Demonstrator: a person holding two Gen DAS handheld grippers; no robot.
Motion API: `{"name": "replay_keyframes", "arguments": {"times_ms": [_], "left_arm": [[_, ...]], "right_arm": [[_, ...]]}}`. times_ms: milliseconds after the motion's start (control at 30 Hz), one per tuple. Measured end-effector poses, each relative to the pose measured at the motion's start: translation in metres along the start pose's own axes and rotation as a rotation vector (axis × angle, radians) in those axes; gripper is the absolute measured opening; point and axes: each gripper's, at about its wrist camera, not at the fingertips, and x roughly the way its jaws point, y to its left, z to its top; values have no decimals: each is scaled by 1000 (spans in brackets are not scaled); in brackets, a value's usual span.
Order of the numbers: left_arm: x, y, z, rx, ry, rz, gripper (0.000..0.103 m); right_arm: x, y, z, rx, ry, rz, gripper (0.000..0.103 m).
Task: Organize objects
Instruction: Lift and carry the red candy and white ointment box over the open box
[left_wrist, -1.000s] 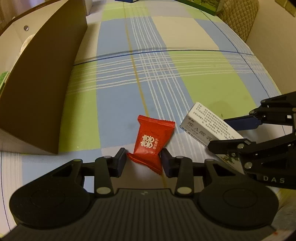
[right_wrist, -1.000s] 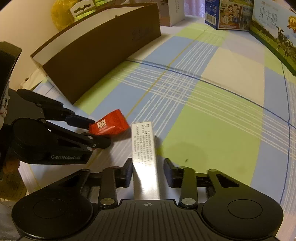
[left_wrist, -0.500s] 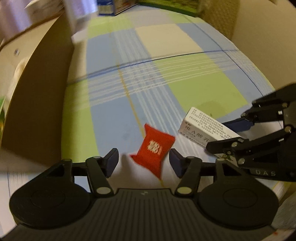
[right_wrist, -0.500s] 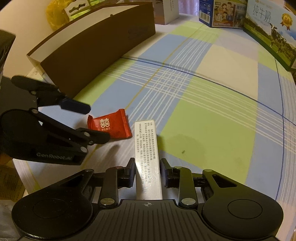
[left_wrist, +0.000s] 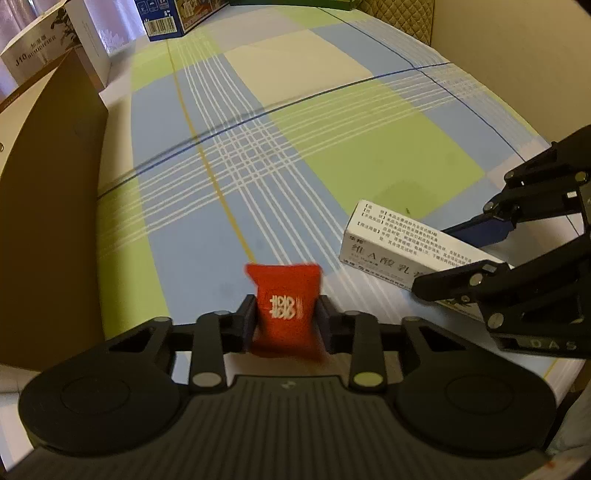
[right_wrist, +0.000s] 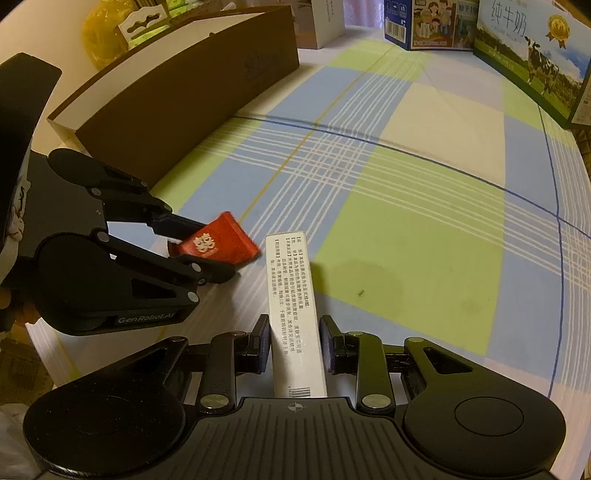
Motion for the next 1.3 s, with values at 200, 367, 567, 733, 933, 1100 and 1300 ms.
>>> {"name": "replay_keyframes", "arguments": {"times_ms": [200, 367, 567, 733, 933, 1100, 1300], "left_arm": [[-2, 3, -1, -31, 0, -6, 23], [-14, 9, -1, -76, -29, -26, 23], [-48, 25, -1, -144, -105, -43, 23], [-82, 44, -1, -205, -163, -21, 23], [-124, 79, -6, -296, -228, 27, 23], [-151, 115, -12, -352, -272, 73, 23], [-164, 165, -19, -396, -285, 134, 23]], "right_arm": [[1, 1, 0, -8, -2, -6, 23], [-3, 0, 4, 8, -17, -7, 22], [-19, 1, 21, 35, -60, 5, 22], [-36, 11, 38, 43, -108, 33, 22], [-51, 34, 65, 57, -170, 117, 22], [-55, 61, 94, 65, -205, 209, 22], [-45, 97, 133, 87, -234, 297, 22]]}}
